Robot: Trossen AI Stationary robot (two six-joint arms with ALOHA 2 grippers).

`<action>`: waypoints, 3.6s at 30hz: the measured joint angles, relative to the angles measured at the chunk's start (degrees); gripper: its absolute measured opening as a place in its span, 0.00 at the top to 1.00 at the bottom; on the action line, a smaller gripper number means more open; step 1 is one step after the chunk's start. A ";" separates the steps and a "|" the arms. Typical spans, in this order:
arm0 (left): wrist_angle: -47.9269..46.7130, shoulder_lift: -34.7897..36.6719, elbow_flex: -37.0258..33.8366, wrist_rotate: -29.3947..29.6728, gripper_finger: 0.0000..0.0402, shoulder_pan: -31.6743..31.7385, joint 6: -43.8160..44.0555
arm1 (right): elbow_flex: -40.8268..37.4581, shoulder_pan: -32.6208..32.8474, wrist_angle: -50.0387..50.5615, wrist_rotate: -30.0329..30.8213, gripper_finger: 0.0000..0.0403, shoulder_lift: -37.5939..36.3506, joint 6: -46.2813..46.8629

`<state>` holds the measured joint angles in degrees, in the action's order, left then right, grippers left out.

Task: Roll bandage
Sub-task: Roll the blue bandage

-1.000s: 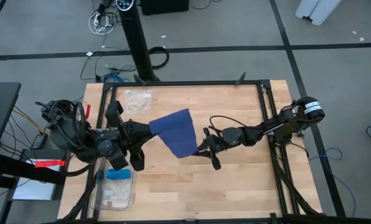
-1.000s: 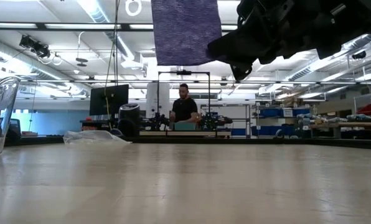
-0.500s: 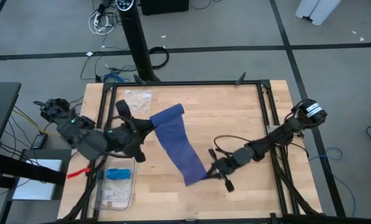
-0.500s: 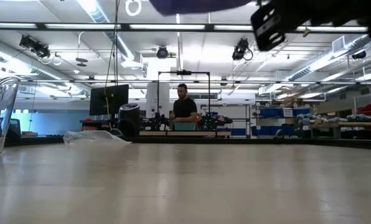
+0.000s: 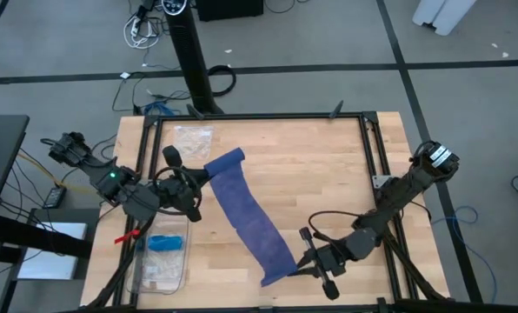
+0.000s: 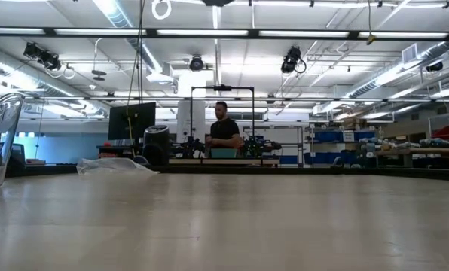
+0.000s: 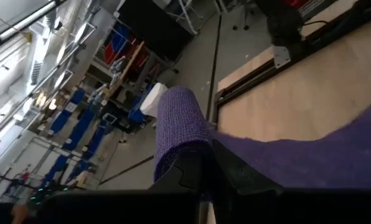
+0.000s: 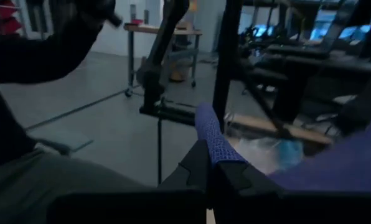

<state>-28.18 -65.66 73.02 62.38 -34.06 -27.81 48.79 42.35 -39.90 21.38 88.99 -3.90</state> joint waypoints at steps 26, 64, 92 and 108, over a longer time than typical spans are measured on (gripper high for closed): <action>26.37 5.93 -38.19 -3.56 0.96 -0.20 13.66 | 20.89 0.65 0.57 17.53 1.00 0.00 -22.70; 33.19 -27.46 -15.54 -9.38 0.96 -12.94 8.31 | 36.53 -20.95 1.33 18.88 1.00 -0.04 -42.41; 32.91 -31.09 -3.08 -11.50 0.96 -17.12 5.64 | 36.48 -32.68 49.59 18.46 0.76 -0.04 -1.77; 31.24 -31.09 1.19 -11.68 0.96 -17.10 5.39 | 36.48 -33.56 58.79 17.20 0.54 -0.04 10.45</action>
<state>3.06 -96.75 74.20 50.70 -51.16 -22.42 85.27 8.79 18.88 38.58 88.95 6.55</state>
